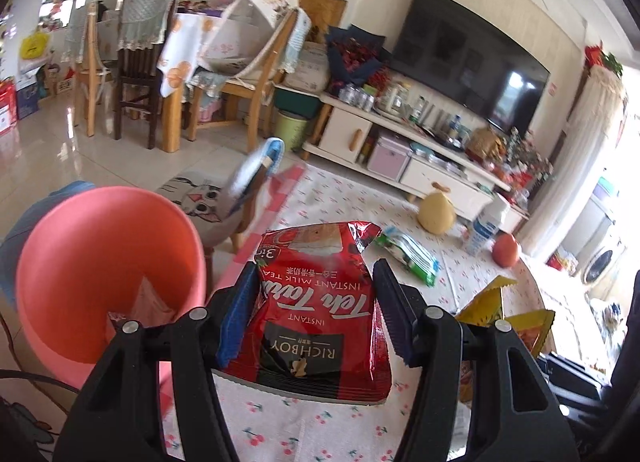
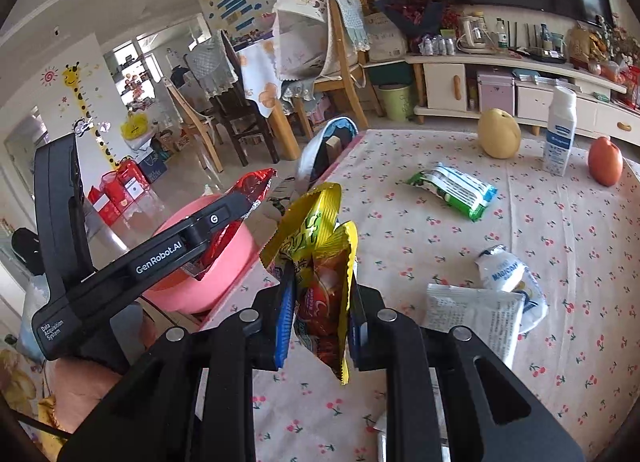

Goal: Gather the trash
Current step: 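Carry the red bag and yellow bag to the pink bucket with both grippers, then open both grippers over the pink bucket to drop the bags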

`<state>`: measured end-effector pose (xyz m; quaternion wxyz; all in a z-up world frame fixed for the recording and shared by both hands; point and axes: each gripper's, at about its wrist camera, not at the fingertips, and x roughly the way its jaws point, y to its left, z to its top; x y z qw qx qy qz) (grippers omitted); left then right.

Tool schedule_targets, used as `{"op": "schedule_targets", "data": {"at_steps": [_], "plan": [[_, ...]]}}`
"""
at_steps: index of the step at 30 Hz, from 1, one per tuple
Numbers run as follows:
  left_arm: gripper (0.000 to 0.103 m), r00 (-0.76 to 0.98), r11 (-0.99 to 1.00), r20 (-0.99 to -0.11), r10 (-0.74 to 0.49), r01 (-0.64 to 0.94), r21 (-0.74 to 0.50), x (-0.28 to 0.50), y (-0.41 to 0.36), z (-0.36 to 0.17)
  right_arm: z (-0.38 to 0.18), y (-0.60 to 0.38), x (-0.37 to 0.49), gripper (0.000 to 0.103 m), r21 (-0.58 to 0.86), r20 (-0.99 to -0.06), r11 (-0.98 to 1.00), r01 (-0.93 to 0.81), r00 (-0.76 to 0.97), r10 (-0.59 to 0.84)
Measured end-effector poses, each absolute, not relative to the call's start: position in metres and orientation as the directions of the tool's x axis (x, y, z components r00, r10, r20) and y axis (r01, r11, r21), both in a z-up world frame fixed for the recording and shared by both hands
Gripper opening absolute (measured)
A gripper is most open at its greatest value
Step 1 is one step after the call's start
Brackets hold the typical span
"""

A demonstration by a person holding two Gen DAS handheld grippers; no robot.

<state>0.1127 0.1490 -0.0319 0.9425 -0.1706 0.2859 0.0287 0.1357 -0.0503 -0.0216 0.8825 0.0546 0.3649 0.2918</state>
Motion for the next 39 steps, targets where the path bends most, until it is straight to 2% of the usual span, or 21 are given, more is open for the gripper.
{"op": "schedule_targets", "data": {"at_steps": [6,16,27,30,32,33,35,37,39], "plan": [[0.06,0.836,0.897,-0.544,0.076,-0.296,-0.329,0.109,0.199,-0.028,-0.014,0.005,0.144,0.023,0.298,-0.602,0.779,-0.552,0.525,0.602],[0.06,0.771,0.792,-0.585,0.251,-0.511,-0.333,0.107,0.273,-0.032,-0.015,0.095,0.161,0.023,0.279,-0.609,0.711,-0.645,0.454,0.65],[0.06,0.715,0.709,-0.631,0.302,-0.611,-0.353,0.105,0.322,-0.042,-0.042,0.145,0.176,0.024,0.293,-0.642,0.69,-0.662,0.398,0.655],[0.06,0.697,0.693,-0.649,0.305,-0.63,-0.35,0.108,0.326,-0.047,-0.055,0.149,0.183,0.03,0.303,-0.667,0.697,-0.65,0.377,0.642],[0.061,0.699,0.681,-0.64,0.318,-0.638,-0.359,0.108,0.327,-0.047,-0.061,0.144,0.187,0.066,0.315,-0.676,0.717,-0.622,0.383,0.629],[0.062,0.703,0.675,-0.629,0.333,-0.643,-0.361,0.107,0.327,-0.046,-0.063,0.139,0.187,0.071,0.323,-0.674,0.725,-0.609,0.39,0.628],[0.075,0.702,0.669,-0.615,0.359,-0.653,-0.355,0.106,0.325,-0.048,-0.065,0.126,0.189,0.076,0.342,-0.669,0.736,-0.585,0.399,0.627],[0.08,0.705,0.677,-0.609,0.364,-0.649,-0.347,0.11,0.321,-0.048,-0.063,0.112,0.188,0.084,0.339,-0.665,0.759,-0.557,0.429,0.612],[0.082,0.719,0.702,-0.597,0.355,-0.627,-0.338,0.114,0.315,-0.047,-0.061,0.099,0.185,0.087,0.331,-0.655,0.769,-0.547,0.453,0.605]]}}
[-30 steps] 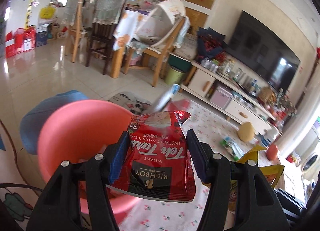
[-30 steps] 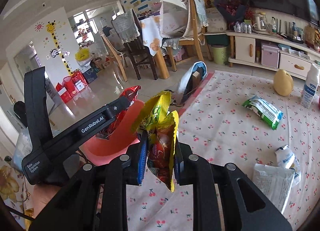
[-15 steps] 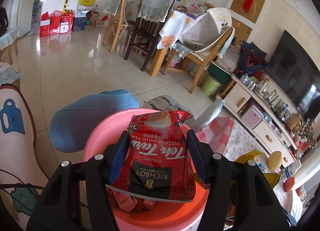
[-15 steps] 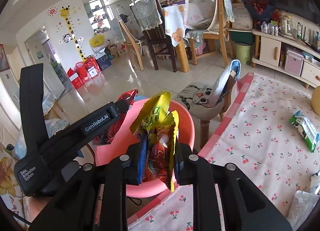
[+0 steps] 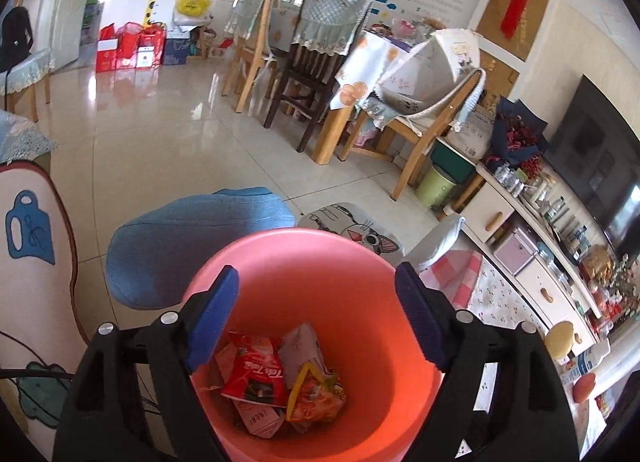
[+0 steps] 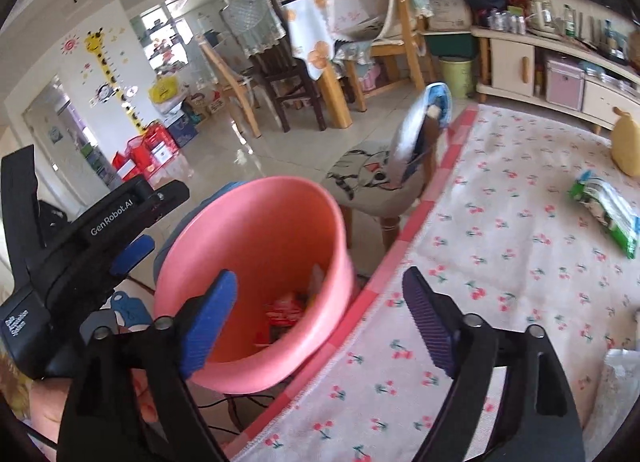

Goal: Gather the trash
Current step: 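Open both grippers over the pink bucket to drop the bags, then return both tools to the table toward the grey-white paper packet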

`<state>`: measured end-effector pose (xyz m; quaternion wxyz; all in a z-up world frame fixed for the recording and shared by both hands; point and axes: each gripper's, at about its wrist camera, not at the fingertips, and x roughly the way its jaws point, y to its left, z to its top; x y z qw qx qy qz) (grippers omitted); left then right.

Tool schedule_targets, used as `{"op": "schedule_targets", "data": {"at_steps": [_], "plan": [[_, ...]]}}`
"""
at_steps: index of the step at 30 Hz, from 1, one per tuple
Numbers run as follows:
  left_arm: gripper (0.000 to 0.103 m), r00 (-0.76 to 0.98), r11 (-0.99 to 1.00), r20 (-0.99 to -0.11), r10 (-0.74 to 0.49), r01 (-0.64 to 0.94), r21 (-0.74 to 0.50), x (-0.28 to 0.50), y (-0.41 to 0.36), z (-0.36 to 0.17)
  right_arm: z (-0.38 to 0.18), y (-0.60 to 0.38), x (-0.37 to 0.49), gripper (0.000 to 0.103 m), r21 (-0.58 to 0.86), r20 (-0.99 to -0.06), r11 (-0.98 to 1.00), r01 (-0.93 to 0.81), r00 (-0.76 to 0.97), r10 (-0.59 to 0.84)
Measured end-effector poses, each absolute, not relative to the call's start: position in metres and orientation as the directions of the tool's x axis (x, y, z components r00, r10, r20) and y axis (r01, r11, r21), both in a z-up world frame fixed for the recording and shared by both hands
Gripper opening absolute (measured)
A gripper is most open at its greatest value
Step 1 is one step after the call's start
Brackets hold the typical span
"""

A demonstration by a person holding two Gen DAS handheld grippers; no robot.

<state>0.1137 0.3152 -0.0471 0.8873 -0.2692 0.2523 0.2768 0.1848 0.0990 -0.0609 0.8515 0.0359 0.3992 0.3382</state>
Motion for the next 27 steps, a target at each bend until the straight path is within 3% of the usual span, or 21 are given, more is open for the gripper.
{"op": "schedule_targets", "data": {"at_steps": [11,27], "plan": [[0.089,0.803,0.818,-0.519,0.293,-0.492,-0.299,0.12,0.271,-0.038,-0.055,0.039,0.156,0.094,0.162,-0.648,0.839,-0.519,0.586,0.487],[0.091,0.805,0.931,-0.577,0.133,-0.302,-0.207,0.131,0.189,-0.033,-0.048,-0.057,0.137,0.097,0.095,-0.614,0.917,-0.386,0.703,0.36]]}}
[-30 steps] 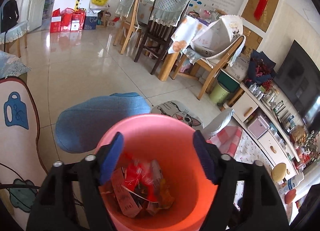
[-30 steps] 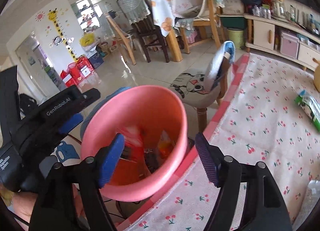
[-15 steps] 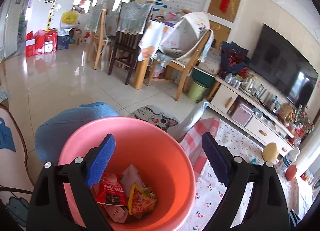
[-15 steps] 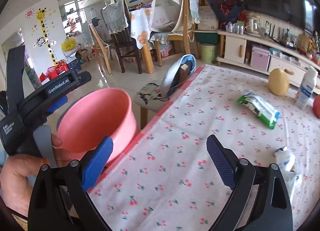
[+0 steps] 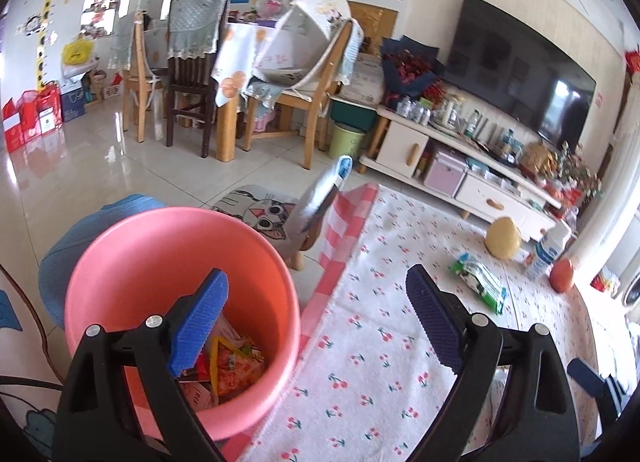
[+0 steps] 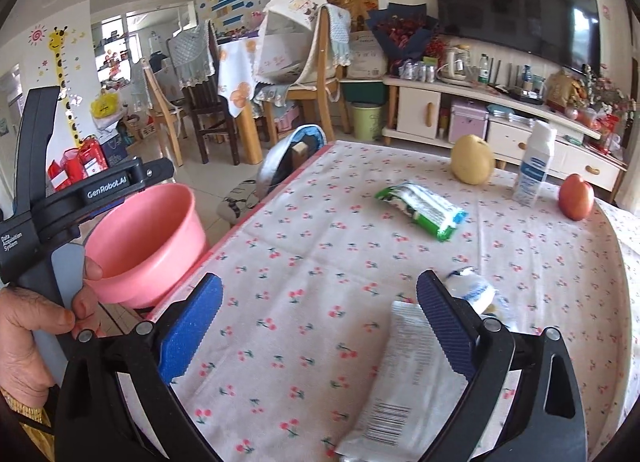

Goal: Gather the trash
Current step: 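Return both tools to the table toward the grey-white paper packet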

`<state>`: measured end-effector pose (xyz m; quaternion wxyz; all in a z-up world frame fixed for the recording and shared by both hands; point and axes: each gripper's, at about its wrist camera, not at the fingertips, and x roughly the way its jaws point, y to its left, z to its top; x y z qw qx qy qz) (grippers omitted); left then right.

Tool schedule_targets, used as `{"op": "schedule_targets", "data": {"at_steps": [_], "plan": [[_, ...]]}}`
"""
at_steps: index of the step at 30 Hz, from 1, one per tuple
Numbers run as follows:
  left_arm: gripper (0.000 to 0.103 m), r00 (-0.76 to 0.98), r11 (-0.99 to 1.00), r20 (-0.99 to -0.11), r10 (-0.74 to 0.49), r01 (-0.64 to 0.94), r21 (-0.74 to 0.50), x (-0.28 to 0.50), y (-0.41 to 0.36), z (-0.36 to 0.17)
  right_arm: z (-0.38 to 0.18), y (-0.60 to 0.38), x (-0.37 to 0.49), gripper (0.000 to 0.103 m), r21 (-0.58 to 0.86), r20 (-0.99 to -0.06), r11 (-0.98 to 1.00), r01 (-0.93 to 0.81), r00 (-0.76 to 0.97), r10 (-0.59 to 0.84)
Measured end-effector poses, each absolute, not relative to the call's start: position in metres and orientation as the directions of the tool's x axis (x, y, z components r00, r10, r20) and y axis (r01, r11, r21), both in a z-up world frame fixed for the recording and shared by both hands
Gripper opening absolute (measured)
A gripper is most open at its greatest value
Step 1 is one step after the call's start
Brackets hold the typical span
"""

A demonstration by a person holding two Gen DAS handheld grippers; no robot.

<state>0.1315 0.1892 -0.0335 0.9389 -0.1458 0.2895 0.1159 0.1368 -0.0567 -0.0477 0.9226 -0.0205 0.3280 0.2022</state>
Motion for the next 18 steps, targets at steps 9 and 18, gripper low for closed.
{"op": "schedule_targets", "data": {"at_steps": [9,18], "plan": [[0.091,0.798,0.967,-0.596,0.087,-0.212,-0.143,0.13,0.147,-0.04,-0.038,-0.099,0.129,0.098,0.063,-0.592,0.947,-0.315,0.752,0.289],[0.091,0.802,0.984,-0.597,0.031,-0.128,-0.12,0.124,0.11,-0.042,-0.036,-0.131,0.12,0.098,0.041,-0.584,0.963,-0.265,0.776,0.239]]}}
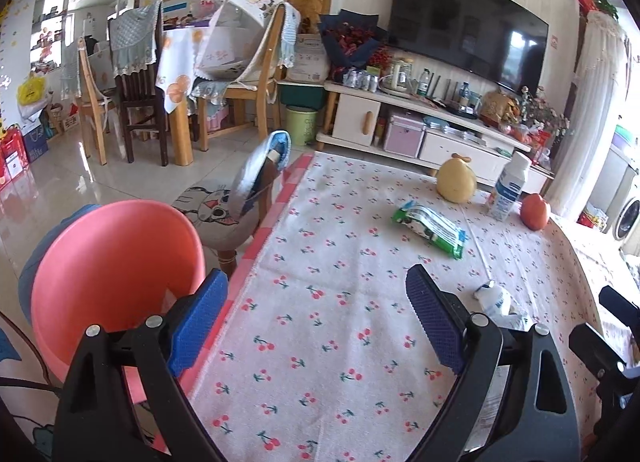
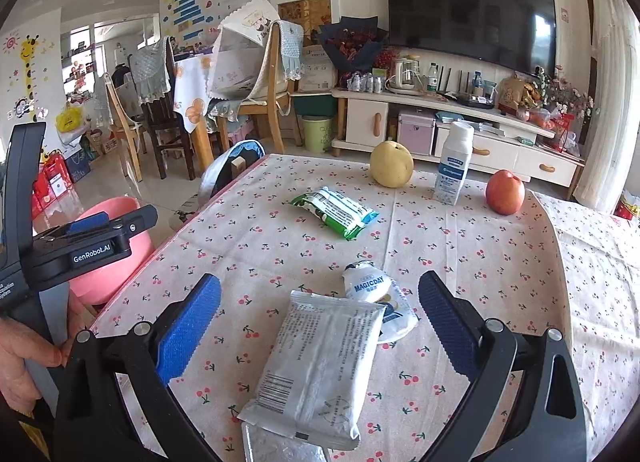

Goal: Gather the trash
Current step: 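Return both tools to the table toward the grey-white paper packet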

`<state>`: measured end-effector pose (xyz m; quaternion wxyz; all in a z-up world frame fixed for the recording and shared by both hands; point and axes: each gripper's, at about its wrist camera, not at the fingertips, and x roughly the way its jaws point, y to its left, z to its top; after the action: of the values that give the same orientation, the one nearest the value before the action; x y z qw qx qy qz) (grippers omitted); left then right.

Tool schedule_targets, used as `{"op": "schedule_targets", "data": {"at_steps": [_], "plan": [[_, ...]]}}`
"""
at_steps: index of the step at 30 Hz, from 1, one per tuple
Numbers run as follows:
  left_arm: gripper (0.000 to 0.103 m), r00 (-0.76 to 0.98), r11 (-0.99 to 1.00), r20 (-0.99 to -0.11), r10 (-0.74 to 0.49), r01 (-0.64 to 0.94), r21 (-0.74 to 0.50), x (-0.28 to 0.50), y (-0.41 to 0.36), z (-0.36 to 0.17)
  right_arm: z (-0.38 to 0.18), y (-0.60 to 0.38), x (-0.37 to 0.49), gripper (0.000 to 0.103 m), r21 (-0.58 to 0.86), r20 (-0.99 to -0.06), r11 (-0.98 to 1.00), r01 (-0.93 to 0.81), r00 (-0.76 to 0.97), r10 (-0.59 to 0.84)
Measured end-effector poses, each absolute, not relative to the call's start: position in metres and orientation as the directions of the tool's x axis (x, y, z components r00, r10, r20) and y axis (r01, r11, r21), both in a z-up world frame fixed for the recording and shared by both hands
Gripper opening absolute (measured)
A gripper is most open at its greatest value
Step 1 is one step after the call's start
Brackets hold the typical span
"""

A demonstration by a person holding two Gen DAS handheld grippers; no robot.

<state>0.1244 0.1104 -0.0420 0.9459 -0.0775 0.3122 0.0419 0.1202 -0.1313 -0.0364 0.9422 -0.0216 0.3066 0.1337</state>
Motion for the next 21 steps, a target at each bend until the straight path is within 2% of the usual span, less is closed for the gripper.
{"op": "schedule_targets", "data": {"at_steps": [13,21], "plan": [[0.091,0.804,0.993,-0.595,-0.001,-0.068,-0.093,0.107,0.071,-0.045,-0.04,-0.179,0.111,0.098,0.061,-0.578,0.975,-0.212,0.789,0.208],[0.091,0.79,0.998,-0.613,-0.026,-0.012,-0.057,0.098,0.04,-0.051,-0.042,-0.189,0.106,0.098,0.003,-0.565,0.977,-0.213,0.806,0.177]]}}
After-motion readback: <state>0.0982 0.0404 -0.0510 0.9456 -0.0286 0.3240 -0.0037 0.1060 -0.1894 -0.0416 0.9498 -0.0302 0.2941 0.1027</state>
